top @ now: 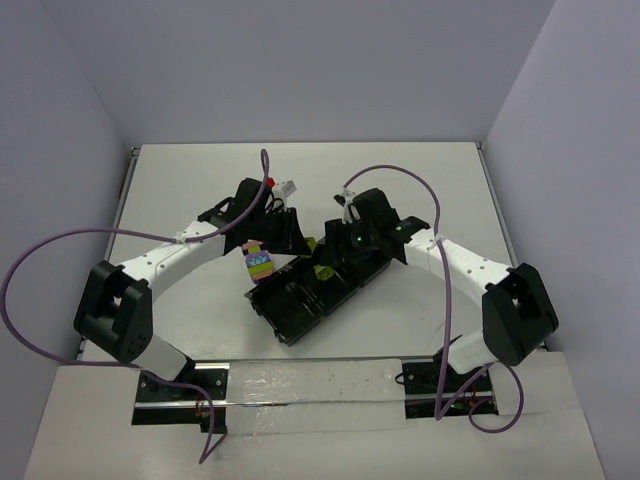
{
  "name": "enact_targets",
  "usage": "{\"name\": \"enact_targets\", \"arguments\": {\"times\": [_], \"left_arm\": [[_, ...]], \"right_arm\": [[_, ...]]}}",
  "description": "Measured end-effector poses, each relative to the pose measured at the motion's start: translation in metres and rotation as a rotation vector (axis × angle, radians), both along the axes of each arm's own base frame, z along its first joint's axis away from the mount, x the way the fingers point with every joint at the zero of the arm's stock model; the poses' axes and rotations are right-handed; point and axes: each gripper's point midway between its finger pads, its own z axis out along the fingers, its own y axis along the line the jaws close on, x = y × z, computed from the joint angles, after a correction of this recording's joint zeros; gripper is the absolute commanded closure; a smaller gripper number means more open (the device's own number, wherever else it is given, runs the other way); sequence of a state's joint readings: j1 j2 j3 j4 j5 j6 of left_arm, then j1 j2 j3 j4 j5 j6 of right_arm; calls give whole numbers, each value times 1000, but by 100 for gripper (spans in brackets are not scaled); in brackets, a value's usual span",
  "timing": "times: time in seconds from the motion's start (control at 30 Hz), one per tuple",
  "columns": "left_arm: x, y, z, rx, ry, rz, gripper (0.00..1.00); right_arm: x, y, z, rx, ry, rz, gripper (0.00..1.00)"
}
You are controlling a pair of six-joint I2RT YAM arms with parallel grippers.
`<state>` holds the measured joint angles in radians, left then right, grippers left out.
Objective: Sort the legos into containers by color
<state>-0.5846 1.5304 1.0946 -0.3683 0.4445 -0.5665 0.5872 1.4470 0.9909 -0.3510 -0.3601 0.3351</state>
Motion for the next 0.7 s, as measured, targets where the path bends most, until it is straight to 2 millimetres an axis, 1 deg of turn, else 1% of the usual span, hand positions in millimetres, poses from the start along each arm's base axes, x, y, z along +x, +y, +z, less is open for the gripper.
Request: {"name": "enact_targets", "arguments": {"times": [0.13, 0.23, 0.33, 0.4, 0.43, 0.47, 0.5, 0.53, 0.6, 0.7], "left_arm": [[-2, 0, -10, 37, 13, 6, 100], [-8, -2, -18, 67, 23, -2, 100], [-15, -7, -22, 90, 25, -19, 100], [-20, -12, -25, 106, 24, -35, 95], [-22, -14, -27, 114, 24, -42, 90], [-24, -17, -28, 121, 23, -50, 77], [-26, -20, -29, 127, 22, -58, 57], [-28, -23, -30, 132, 20, -66, 39], [-31, -27, -31, 142, 17, -78, 1], [-34, -30, -32, 163, 6, -86, 1]], "right_arm": [[-1, -5, -3, -37, -5, -14, 30], [2, -15, 0, -72, -33, -52, 29], [5, -30, 16, -91, -100, -119, 27], [7, -44, 29, -95, -154, -190, 27], [7, -52, 34, -97, -176, -226, 27], [7, -59, 42, -92, -201, -260, 26], [8, -67, 49, -84, -225, -294, 26], [8, -75, 53, -82, -244, -332, 26], [7, -93, 57, -83, -270, -410, 26], [4, -113, 61, -88, -292, -495, 26]]}}
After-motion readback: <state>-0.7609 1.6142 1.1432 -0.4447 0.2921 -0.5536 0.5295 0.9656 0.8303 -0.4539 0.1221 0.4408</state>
